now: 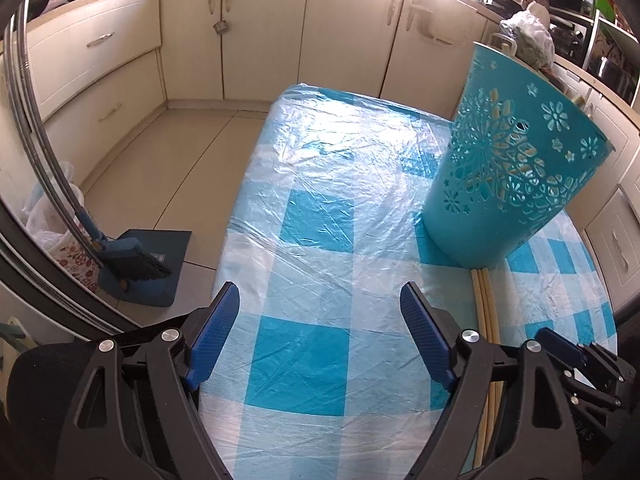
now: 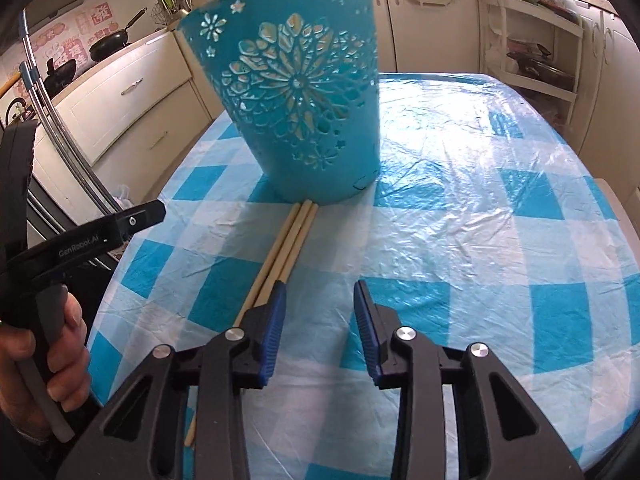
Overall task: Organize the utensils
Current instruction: 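Bring both tools back down beside the chopstick bundle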
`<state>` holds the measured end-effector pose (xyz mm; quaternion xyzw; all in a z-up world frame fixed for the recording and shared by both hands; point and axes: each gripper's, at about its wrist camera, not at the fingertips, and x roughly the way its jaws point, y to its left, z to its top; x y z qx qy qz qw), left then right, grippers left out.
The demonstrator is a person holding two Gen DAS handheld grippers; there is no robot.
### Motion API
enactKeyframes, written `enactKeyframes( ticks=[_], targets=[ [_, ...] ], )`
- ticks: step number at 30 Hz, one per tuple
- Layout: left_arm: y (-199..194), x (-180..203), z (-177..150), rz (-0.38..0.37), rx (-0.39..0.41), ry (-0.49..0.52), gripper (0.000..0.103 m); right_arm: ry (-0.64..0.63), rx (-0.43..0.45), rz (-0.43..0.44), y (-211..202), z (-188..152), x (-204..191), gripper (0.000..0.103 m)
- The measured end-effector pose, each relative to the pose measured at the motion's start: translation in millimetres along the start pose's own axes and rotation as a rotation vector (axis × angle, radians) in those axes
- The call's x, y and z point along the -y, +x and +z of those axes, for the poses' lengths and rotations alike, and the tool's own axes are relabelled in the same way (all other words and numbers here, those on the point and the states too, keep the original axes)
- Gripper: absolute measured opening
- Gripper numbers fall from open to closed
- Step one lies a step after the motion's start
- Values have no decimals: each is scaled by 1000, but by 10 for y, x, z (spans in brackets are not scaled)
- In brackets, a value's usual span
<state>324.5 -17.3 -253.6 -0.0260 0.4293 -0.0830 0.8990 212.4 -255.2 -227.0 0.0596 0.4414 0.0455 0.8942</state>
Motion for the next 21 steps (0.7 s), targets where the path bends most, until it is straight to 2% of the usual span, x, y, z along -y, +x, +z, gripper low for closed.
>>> enactKeyframes(
  ticks=[13,17,21],
  targets=[
    [74,154,-39,-1,-28,55,79,-48,-32,-15,203,116,-132,29],
    [81,168,-46,-4,-29,64,79,1,-28,24,151,101,-35,28],
    [99,210,-63,-1,-32,82,79,9,-25,15,175,129,-17,28]
  ],
)
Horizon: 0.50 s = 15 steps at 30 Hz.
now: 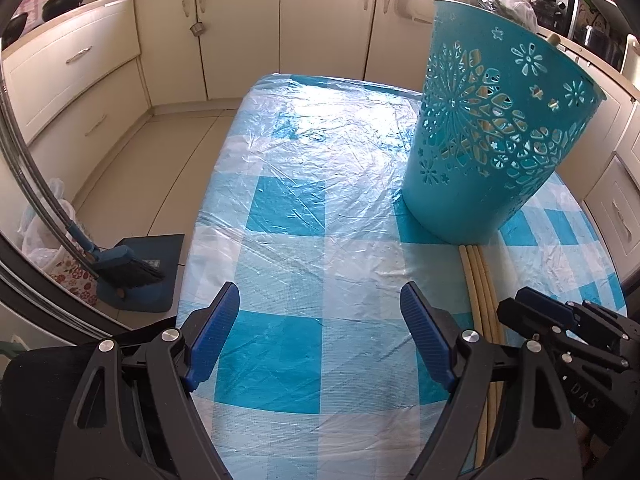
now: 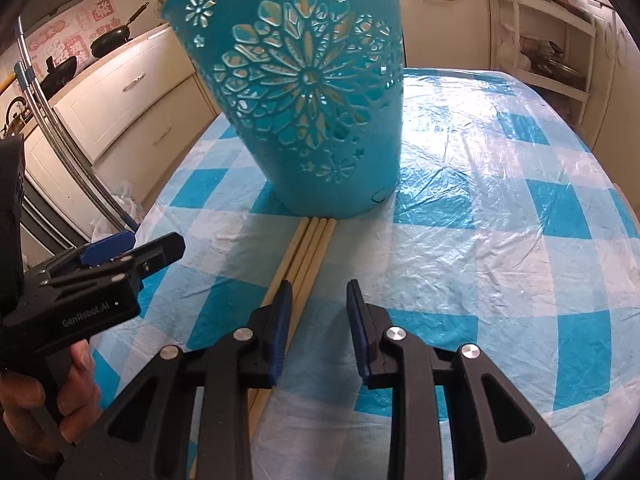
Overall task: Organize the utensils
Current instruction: 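Bring both tools back down beside the chopstick bundle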
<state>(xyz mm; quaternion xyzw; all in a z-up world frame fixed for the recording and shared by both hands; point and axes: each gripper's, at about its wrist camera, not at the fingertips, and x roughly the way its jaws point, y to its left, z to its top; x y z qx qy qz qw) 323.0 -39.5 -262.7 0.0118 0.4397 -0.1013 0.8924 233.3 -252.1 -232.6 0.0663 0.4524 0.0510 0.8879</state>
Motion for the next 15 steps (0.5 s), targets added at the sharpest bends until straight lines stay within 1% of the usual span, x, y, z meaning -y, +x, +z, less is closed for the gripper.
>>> enactKeyframes(
  ticks=[4,8,10,13,15],
  targets=[
    [-2,25,-8,1,-1,11,79,-40,0,-37,45,6,-70,28],
    [-12,37,-11,-5,-1,17,79,-74,2,-55,60,16,-64,27],
    [-21,52,-10,-14,1,23,79,-106,0,-67,58,-4,-86,24],
    [-28,116,-15,-51,-3,38,79,-158,-13,-74,48,-22,-89,15],
    [-26,180,-12,-85,-12,49,79,-179,-24,-69,13,-39,-41,14]
  ],
)
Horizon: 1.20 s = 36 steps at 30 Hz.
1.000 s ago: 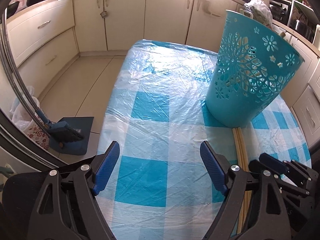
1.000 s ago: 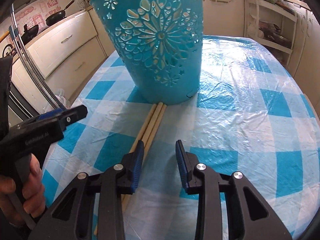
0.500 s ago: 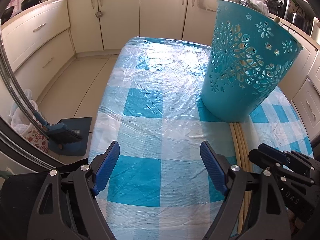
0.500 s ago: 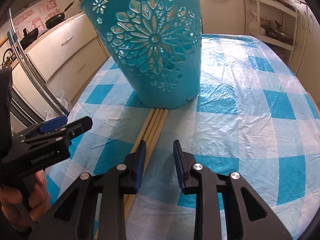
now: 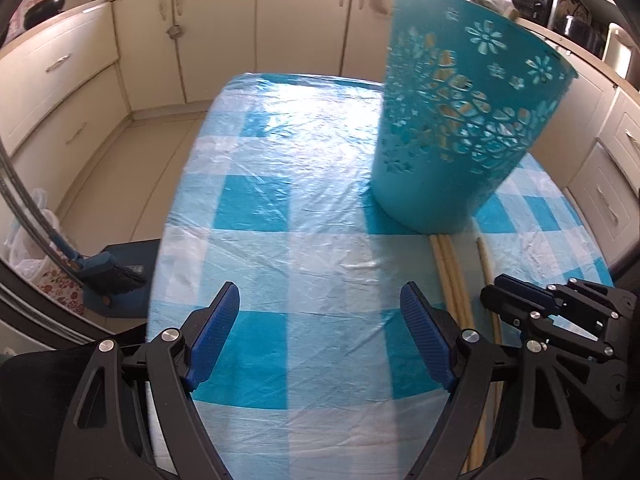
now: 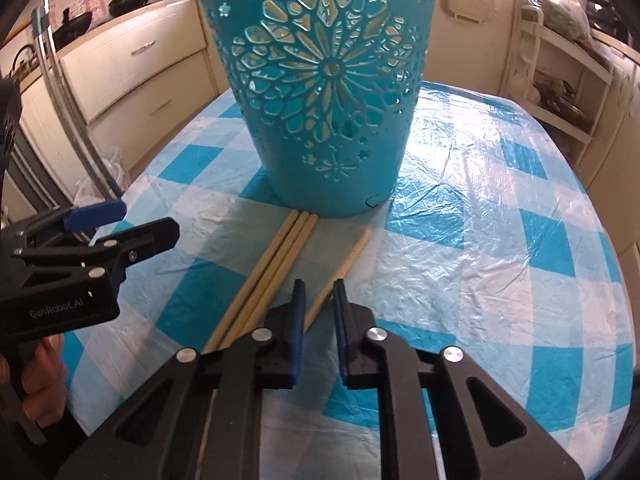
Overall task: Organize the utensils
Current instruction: 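Bring both tools back down beside the chopstick bundle, then close the left tool on a loose chopstick beside the bundle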
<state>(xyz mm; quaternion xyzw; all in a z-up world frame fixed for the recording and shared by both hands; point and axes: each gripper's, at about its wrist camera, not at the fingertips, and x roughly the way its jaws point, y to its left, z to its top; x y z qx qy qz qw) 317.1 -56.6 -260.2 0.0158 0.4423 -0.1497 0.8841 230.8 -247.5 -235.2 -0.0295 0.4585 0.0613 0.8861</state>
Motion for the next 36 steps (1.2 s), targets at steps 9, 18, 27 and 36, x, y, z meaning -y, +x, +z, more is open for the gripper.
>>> enactKeyframes(
  ticks=[9,18,27,36],
  targets=[
    [188,324,60,-25,-44,58,79,63,-20,27,-54,-5,372,14],
    [323,473,82,-1,-72,103,79,114,6,49,-30,20,442,14],
    [327,572,75,47,-71,124,64,77,-3,71,7,84,441,14],
    [311,690,136,11,-83,133,12,44,-28,84,50,154,428,14]
  ],
)
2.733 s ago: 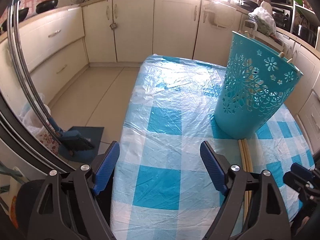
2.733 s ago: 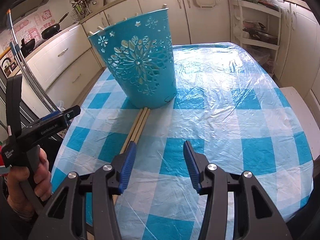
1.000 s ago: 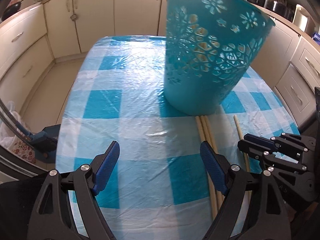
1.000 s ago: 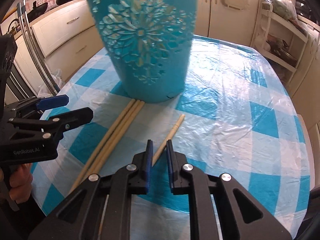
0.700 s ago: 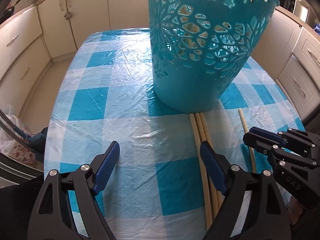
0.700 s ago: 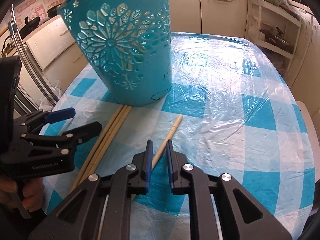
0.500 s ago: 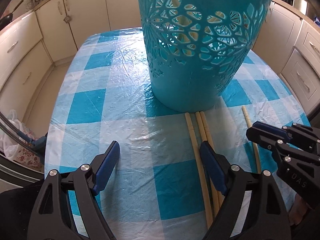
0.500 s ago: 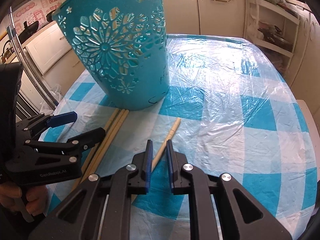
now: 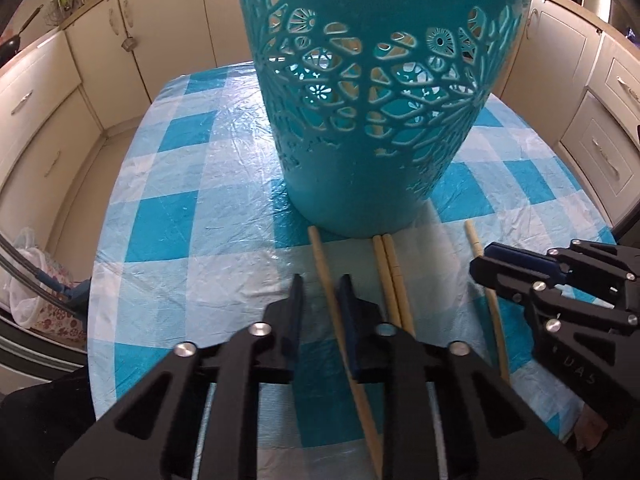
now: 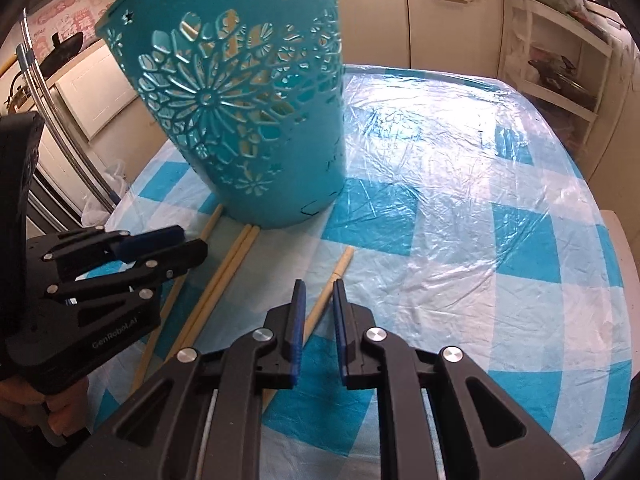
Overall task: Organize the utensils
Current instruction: 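Close the left tool on a loose chopstick beside the bundle, then hold the chopstick in the left tool while the right tool waits open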
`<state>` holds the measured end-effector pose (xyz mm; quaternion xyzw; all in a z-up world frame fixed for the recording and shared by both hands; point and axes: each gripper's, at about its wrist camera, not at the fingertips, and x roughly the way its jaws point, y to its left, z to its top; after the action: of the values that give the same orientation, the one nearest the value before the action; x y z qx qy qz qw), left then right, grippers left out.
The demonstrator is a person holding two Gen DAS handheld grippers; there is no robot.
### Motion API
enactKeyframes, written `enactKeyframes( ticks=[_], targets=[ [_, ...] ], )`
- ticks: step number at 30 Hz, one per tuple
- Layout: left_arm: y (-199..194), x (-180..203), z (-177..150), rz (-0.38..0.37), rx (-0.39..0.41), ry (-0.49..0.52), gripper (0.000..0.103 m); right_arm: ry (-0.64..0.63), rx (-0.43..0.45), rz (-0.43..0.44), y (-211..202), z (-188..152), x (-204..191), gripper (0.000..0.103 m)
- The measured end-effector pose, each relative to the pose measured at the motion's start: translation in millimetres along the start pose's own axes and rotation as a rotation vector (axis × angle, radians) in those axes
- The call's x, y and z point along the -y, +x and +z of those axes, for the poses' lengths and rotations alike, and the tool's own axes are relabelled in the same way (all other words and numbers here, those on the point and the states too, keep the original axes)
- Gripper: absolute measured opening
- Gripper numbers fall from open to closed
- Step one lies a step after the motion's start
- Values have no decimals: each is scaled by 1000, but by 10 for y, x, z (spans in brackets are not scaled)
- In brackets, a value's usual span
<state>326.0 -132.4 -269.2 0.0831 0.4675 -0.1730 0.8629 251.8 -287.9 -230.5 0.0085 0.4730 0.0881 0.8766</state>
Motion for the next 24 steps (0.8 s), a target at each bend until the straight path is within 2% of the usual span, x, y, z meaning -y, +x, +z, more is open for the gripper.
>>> enactKeyframes(
  ticks=[2,5,9,18,24],
  targets=[
    [-8,-22,-9,-32,-8,-20,6,-49,-20,25,6,3,-62,13],
    [-34,-102,-37,-81,-26,-62,5,-111,-54,29,8,16,-129,13],
    [-26,-176,-23,-112,-61,-112,6,-65,-49,23,15,45,-23,15],
    [-43,40,-3,4,-52,-14,7,-36,-19,31,5,-13,21,15],
    [-77,124,-35,30,-28,29,6,-34,10,23,-53,-118,24,15]
  ],
)
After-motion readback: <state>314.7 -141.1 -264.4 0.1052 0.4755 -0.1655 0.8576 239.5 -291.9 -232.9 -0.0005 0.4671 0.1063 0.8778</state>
